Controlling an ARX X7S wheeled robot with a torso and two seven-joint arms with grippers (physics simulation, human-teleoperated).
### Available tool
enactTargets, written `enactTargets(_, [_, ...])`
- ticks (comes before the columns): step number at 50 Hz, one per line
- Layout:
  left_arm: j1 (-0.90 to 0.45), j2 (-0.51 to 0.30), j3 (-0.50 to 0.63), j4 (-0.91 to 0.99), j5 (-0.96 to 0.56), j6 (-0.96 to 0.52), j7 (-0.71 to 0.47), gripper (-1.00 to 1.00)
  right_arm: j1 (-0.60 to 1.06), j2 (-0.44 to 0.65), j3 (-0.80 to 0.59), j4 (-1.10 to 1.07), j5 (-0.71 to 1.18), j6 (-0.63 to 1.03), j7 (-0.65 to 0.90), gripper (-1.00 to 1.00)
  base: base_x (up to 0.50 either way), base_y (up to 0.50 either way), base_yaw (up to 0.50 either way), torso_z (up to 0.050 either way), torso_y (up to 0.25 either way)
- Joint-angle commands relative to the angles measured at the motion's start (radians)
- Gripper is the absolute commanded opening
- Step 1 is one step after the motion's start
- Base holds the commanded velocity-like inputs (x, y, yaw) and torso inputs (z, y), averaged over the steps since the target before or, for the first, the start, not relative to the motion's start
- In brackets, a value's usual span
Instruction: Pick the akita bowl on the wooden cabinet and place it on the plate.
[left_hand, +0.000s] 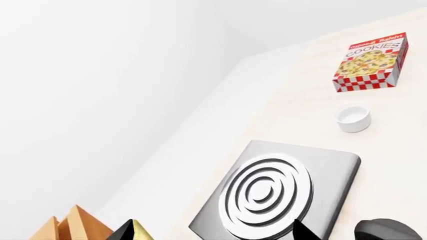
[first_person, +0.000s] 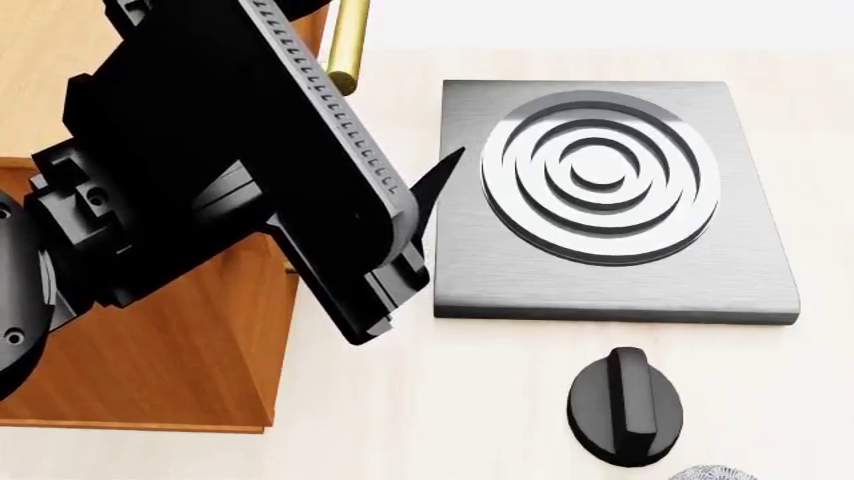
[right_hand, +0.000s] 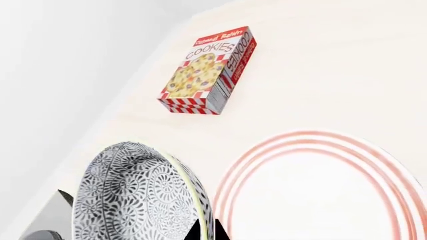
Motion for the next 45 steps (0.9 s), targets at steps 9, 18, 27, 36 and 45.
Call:
enactTargets(9, [0.002,0.000,0.001,-0.004,0.005,0.004,0.002,1.00,-0.001,-0.022,0.006,0.045,-0.038,-0.007,-0.013,-1.00,0.00,0.00,0.00,0.001,0.001])
enactTargets(18, [0.009,0.000,0.006,-0.006,0.010,0.007,0.004,1.00,-0.044,-0.033,0.038,0.043,-0.044,-0.027,-0.017,-1.00,0.00,0.00,0.00,0.000,0.000])
enactTargets(27, [0.009,-0.004,0.004,-0.002,0.007,0.007,0.002,1.00,-0.044,-0.046,0.041,0.051,-0.056,-0.037,-0.010,-1.00,0.00,0.00,0.00,0.000,0.000])
enactTargets(36, [0.014,-0.003,0.005,-0.006,0.011,0.011,0.004,1.00,-0.041,-0.058,0.030,0.074,-0.061,-0.032,-0.018,-1.00,0.00,0.00,0.00,0.000,0.000])
enactTargets(45, [0.016,-0.002,0.008,-0.009,0.017,0.014,0.008,1.00,-0.011,-0.068,-0.003,0.122,-0.069,-0.014,-0.028,-1.00,0.00,0.00,0.00,0.000,0.001])
